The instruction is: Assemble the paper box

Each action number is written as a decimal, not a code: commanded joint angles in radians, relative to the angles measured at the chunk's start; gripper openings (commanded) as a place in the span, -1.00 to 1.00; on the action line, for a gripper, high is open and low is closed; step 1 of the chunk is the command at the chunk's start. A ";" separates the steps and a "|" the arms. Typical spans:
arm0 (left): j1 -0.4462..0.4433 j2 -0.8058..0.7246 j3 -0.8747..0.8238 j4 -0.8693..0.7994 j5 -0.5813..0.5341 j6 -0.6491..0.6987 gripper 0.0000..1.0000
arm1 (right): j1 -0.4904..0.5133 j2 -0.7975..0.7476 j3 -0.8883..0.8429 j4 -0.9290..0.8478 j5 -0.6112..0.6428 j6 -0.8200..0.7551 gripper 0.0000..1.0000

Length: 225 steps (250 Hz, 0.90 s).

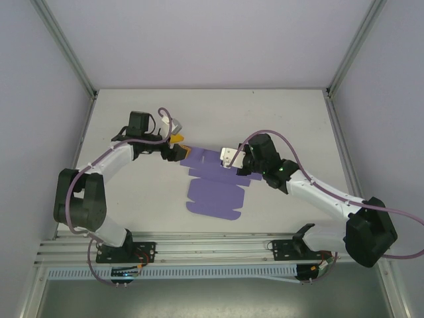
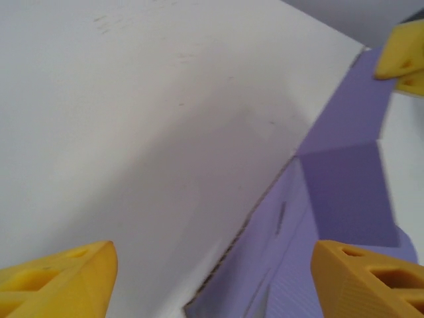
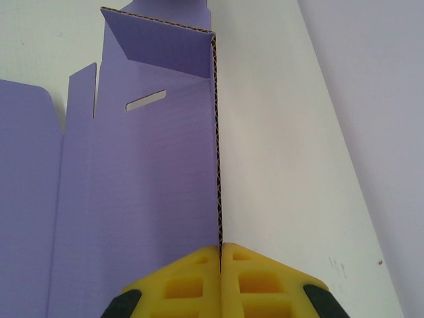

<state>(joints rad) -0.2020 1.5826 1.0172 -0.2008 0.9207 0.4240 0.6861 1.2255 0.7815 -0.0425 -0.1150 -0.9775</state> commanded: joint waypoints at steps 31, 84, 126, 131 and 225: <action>0.001 0.078 0.086 -0.179 0.168 0.158 0.29 | -0.014 -0.034 0.019 0.053 -0.038 0.020 -1.00; -0.001 0.122 0.171 -0.291 0.214 0.214 -0.24 | -0.019 -0.037 0.031 0.065 -0.050 0.032 -1.00; -0.002 0.073 0.123 -0.230 0.201 0.216 -1.00 | -0.040 -0.030 0.048 -0.002 -0.071 0.055 -1.00; -0.001 0.068 0.118 -0.224 0.197 0.214 -1.00 | -0.043 -0.028 0.051 -0.017 -0.072 0.060 -1.00; -0.003 0.012 0.099 -0.216 0.200 0.240 -1.00 | -0.090 0.043 0.122 -0.264 -0.046 0.068 -0.46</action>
<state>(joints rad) -0.2039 1.6325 1.1236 -0.4156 1.0767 0.6147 0.6216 1.2293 0.8616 -0.1837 -0.1818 -0.9138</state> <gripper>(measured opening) 0.049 0.263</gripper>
